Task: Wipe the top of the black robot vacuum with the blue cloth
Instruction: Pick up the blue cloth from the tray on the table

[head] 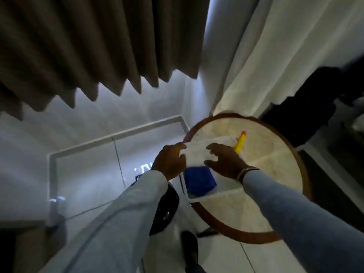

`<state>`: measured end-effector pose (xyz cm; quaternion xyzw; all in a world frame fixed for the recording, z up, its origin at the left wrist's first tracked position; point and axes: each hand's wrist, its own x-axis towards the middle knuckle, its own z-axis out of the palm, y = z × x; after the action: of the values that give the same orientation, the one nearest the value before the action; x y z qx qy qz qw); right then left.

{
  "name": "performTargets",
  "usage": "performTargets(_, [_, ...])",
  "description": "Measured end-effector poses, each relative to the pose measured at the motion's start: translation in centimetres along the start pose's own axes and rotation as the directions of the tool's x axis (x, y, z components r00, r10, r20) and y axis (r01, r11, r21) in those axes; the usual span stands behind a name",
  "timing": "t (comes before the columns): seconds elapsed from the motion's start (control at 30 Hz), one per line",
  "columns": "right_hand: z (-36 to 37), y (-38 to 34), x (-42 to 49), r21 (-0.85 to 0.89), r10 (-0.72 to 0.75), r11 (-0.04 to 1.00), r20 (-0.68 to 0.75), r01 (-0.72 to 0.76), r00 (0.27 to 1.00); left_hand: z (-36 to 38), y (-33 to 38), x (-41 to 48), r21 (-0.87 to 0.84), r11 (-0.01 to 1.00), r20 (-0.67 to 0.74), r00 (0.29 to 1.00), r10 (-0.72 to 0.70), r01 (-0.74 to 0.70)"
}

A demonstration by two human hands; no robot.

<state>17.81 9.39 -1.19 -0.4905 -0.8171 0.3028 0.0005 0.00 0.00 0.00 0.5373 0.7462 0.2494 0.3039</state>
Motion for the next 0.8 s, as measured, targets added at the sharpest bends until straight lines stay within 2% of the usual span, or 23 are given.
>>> performTargets(0.1, [4.7, 3.9, 1.5, 0.039, 0.226, 0.972, 0.079, -0.230, 0.971, 5.4, -2.5, 1.2, -0.026, 0.995, 0.078, 0.993, -0.090, 0.092])
performTargets(0.17, [7.7, 6.0, 2.1, -0.015, 0.280, 0.960, 0.078, -0.280, 0.957, 8.6, -4.0, 1.8, -0.075, 0.990, 0.132, 0.986, -0.106, 0.117])
performTargets(0.27, [10.6, 8.9, 3.2, -0.049, 0.329, 0.944, 0.058, -0.327, 0.942, 12.0, -5.1, 4.2, -0.099, 0.992, 0.116, 0.991, -0.068, 0.080])
performTargets(0.37, [13.2, 10.2, 3.4, 0.069, 0.315, 0.946, 0.045, -0.317, 0.948, 14.9, -5.9, 6.2, 0.101, 0.994, 0.192, 0.980, -0.048, 0.028])
performTargets(0.47, [14.6, 10.4, 3.2, 0.208, 0.292, 0.936, -0.005, -0.285, 0.956, 16.5, -6.2, 7.6, 0.372, 0.927, 0.255, 0.966, -0.052, -0.049])
performTargets(0.57, [14.3, 10.4, 3.0, 0.338, 0.345, 0.891, -0.068, -0.304, 0.936, 16.7, -6.0, 8.1, 0.458, 0.887, 0.288, 0.954, -0.080, -0.063])
performTargets(0.67, [12.5, 9.5, 2.6, 0.411, 0.306, 0.879, -0.098, -0.241, 0.947, 15.5, -5.7, 7.9, 0.339, 0.940, 0.278, 0.952, -0.130, 0.030])
performTargets(0.8, [8.6, 7.6, 2.4, 0.537, 0.205, 0.834, -0.090, -0.126, 0.975, 12.8, -5.2, 6.7, -0.068, 0.986, 0.202, 0.970, -0.135, 0.151])
